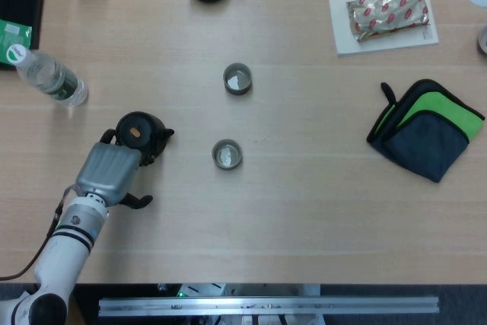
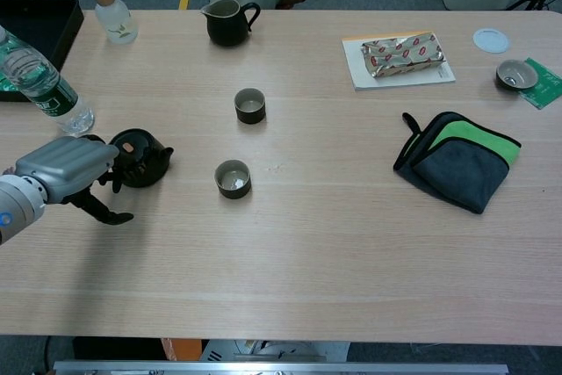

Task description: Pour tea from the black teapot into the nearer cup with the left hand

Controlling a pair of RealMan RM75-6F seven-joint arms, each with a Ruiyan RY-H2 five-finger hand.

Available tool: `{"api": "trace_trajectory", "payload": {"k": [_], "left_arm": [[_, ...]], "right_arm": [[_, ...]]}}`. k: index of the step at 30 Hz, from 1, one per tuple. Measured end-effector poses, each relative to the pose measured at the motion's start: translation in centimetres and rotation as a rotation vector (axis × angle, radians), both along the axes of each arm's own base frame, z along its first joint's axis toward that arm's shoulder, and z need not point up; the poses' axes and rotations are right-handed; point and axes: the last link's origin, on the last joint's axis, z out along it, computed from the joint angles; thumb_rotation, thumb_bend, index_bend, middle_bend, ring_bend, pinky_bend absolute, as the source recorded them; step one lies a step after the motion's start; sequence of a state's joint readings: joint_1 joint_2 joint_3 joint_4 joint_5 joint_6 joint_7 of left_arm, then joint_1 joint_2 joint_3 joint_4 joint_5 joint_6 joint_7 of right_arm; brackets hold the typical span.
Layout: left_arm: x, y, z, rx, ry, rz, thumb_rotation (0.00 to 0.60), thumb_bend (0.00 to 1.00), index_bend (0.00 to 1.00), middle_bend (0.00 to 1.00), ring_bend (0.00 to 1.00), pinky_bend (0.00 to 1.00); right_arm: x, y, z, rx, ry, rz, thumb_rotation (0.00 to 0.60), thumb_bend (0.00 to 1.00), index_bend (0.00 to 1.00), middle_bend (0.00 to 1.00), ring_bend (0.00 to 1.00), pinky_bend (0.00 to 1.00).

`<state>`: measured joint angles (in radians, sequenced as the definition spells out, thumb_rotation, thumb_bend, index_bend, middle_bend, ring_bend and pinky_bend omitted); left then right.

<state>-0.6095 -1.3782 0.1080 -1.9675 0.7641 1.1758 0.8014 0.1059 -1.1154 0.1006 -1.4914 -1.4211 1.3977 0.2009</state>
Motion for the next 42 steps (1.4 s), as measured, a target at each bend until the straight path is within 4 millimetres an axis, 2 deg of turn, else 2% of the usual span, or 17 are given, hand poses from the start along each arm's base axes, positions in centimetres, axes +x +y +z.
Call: {"api": "trace_trajectory", "payload": {"k": [11, 19, 27, 31, 38, 42], "left_arm": [[-0.3, 0.0, -0.4, -0.013, -0.002, 0.012, 0.438, 0.19, 0.39, 0.50, 0.43, 0.09], [-0.6, 0.2, -0.8, -0.022, -0.004, 0.022, 0.444, 0.19, 0.43, 0.58, 0.49, 0.09], [-0.5, 0.8, -1.0, 0.000, -0.036, 0.022, 0.431, 0.19, 0.58, 0.69, 0.57, 0.08], [-0.5, 1.3, -1.0, 0.018, -0.066, 0.028, 0.408, 0.19, 0.63, 0.74, 0.60, 0.08], [-0.4, 2.0, -1.0, 0.055, -0.130, 0.038, 0.325, 0.18, 0.71, 0.81, 0.66, 0.08], [-0.3, 2.5, -0.8, 0.080, -0.182, 0.051, 0.252, 0.16, 0.75, 0.85, 0.70, 0.08]], "right_arm": [[-0.1, 0.0, 0.1, -0.004, 0.000, -0.006, 0.600, 0.01, 0.28, 0.37, 0.29, 0.32], [-0.2, -0.1, 0.1, -0.009, 0.001, -0.010, 0.600, 0.01, 0.27, 0.37, 0.29, 0.32], [-0.2, 0.0, 0.2, -0.014, 0.001, -0.012, 0.600, 0.01, 0.27, 0.37, 0.29, 0.32], [-0.2, -0.1, 0.2, -0.016, 0.001, -0.011, 0.600, 0.01, 0.28, 0.37, 0.29, 0.32], [-0.1, -0.2, 0.2, -0.017, 0.001, -0.009, 0.600, 0.01, 0.28, 0.37, 0.29, 0.32], [-0.1, -0.3, 0.2, -0.020, 0.002, -0.009, 0.600, 0.01, 0.28, 0.37, 0.29, 0.32]]}}
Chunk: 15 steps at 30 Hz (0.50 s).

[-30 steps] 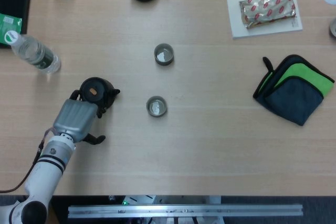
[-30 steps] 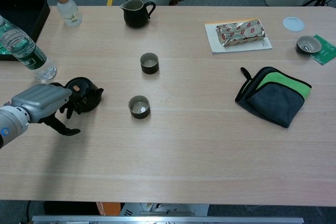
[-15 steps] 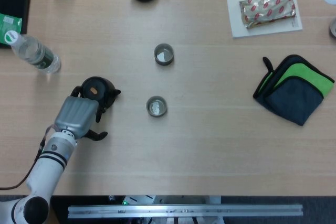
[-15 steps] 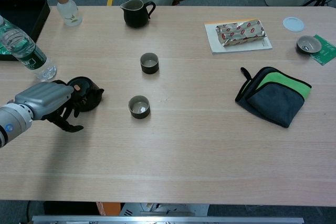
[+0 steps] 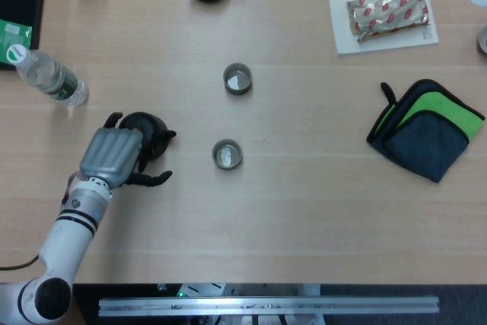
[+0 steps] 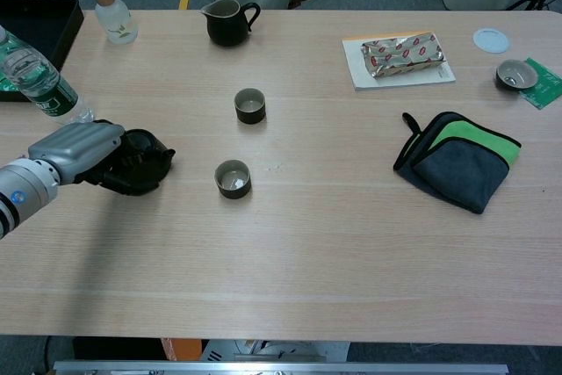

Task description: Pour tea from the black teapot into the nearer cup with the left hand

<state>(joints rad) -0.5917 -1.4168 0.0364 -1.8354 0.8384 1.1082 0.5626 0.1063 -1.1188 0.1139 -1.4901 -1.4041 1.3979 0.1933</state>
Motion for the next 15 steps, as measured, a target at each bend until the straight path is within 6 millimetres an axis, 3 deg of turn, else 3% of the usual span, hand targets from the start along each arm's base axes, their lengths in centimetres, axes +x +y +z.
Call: {"api": "trace_trajectory", "payload": {"k": [4, 9, 15], "left_arm": [[0.2, 0.8, 0.5, 0.033, -0.035, -0.005, 0.224, 0.14, 0.78, 0.87, 0.72, 0.08], [0.2, 1.5, 1.0, 0.067, -0.060, -0.005, 0.234, 0.14, 0.82, 0.92, 0.76, 0.08], [0.4, 2.2, 1.7, 0.104, -0.073, -0.013, 0.339, 0.14, 0.87, 0.96, 0.80, 0.08]], "right_arm": [[0.0, 0.0, 0.1, -0.003, 0.001, -0.001, 0.600, 0.01, 0.28, 0.37, 0.29, 0.32], [0.1, 0.0, 0.0, -0.002, 0.001, 0.000, 0.600, 0.01, 0.28, 0.37, 0.29, 0.32], [0.1, 0.0, 0.0, -0.001, 0.002, -0.002, 0.600, 0.01, 0.28, 0.38, 0.29, 0.31]]}}
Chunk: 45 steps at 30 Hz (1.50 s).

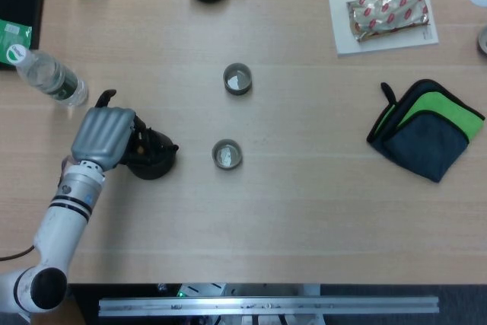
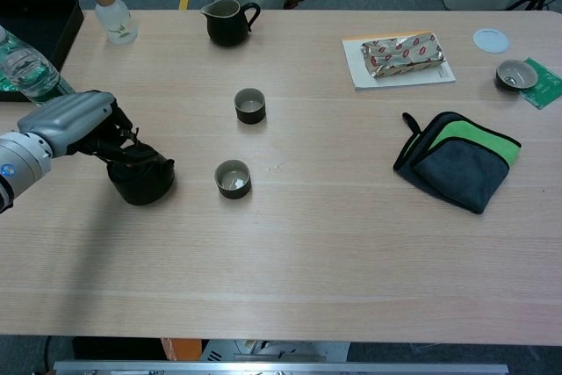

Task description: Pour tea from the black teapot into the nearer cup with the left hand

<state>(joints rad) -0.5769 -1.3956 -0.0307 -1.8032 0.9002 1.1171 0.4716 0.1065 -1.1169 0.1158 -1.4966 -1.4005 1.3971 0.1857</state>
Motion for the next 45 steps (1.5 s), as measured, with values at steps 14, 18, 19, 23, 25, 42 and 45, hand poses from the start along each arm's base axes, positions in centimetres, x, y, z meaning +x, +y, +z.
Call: {"api": "trace_trajectory", "payload": {"k": [14, 18, 19, 23, 25, 42, 45], "left_arm": [[0.6, 0.9, 1.3, 0.069, -0.028, -0.009, 0.171, 0.14, 0.93, 1.00, 0.85, 0.08], [0.6, 1.0, 1.4, 0.089, -0.035, -0.002, 0.085, 0.14, 0.96, 1.00, 0.88, 0.08], [0.7, 1.1, 1.4, 0.097, -0.040, 0.000, 0.075, 0.15, 0.97, 1.00, 0.89, 0.08], [0.7, 1.1, 1.5, 0.116, -0.042, 0.002, 0.053, 0.23, 0.99, 1.00, 0.92, 0.09], [0.7, 1.1, 1.5, 0.123, -0.040, 0.002, 0.055, 0.28, 0.99, 1.00, 0.92, 0.10], [1.4, 0.9, 1.5, 0.143, -0.060, -0.033, 0.348, 0.36, 0.96, 1.00, 0.92, 0.12], [1.6, 0.8, 1.4, 0.141, -0.069, -0.040, 0.370, 0.36, 0.96, 1.00, 0.92, 0.12]], "right_arm": [[0.1, 0.2, 0.0, -0.003, 0.004, -0.003, 0.600, 0.01, 0.28, 0.38, 0.29, 0.31], [0.1, 0.2, 0.0, -0.001, 0.006, -0.004, 0.600, 0.01, 0.28, 0.38, 0.29, 0.31], [0.1, 0.2, 0.0, -0.002, 0.006, -0.004, 0.600, 0.01, 0.28, 0.38, 0.29, 0.31], [0.2, 0.2, 0.0, -0.002, 0.006, -0.004, 0.600, 0.01, 0.28, 0.38, 0.29, 0.30], [0.1, 0.3, 0.0, -0.002, 0.006, -0.005, 0.600, 0.01, 0.28, 0.38, 0.29, 0.30], [0.1, 0.5, 0.1, -0.008, 0.008, -0.009, 0.600, 0.01, 0.28, 0.38, 0.29, 0.30], [0.1, 0.5, 0.2, -0.009, 0.008, -0.009, 0.600, 0.01, 0.28, 0.38, 0.29, 0.30]]}}
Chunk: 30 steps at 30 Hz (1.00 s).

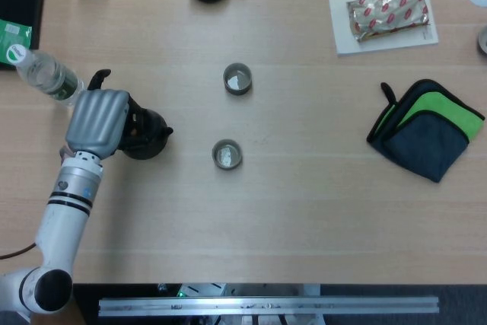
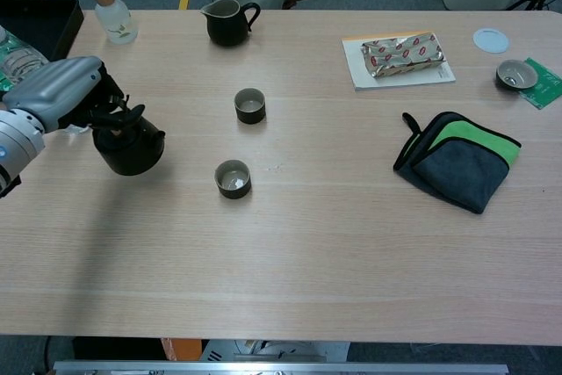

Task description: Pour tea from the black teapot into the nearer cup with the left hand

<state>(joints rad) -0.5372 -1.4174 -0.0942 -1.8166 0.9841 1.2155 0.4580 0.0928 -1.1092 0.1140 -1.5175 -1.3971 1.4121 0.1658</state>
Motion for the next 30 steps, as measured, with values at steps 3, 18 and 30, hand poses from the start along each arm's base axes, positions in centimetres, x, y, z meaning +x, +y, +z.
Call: {"api": "trace_trajectory", "payload": {"k": [3, 18, 30], "left_arm": [[0.3, -0.2, -0.1, -0.005, -0.006, -0.012, 0.423, 0.36, 0.96, 1.00, 0.92, 0.12], [1.9, -0.6, -1.0, -0.025, -0.038, -0.064, 0.542, 0.36, 0.96, 1.00, 0.92, 0.12], [3.1, -0.8, -2.3, -0.049, -0.040, -0.103, 0.545, 0.36, 0.96, 1.00, 0.92, 0.12]], "right_arm": [[0.0, 0.1, 0.0, -0.002, 0.000, 0.000, 0.600, 0.01, 0.28, 0.38, 0.29, 0.30], [-0.3, 0.4, 0.2, -0.007, 0.000, -0.010, 0.600, 0.01, 0.28, 0.38, 0.29, 0.30], [-0.4, 0.4, 0.2, -0.005, 0.000, -0.013, 0.600, 0.01, 0.28, 0.38, 0.29, 0.30]]}}
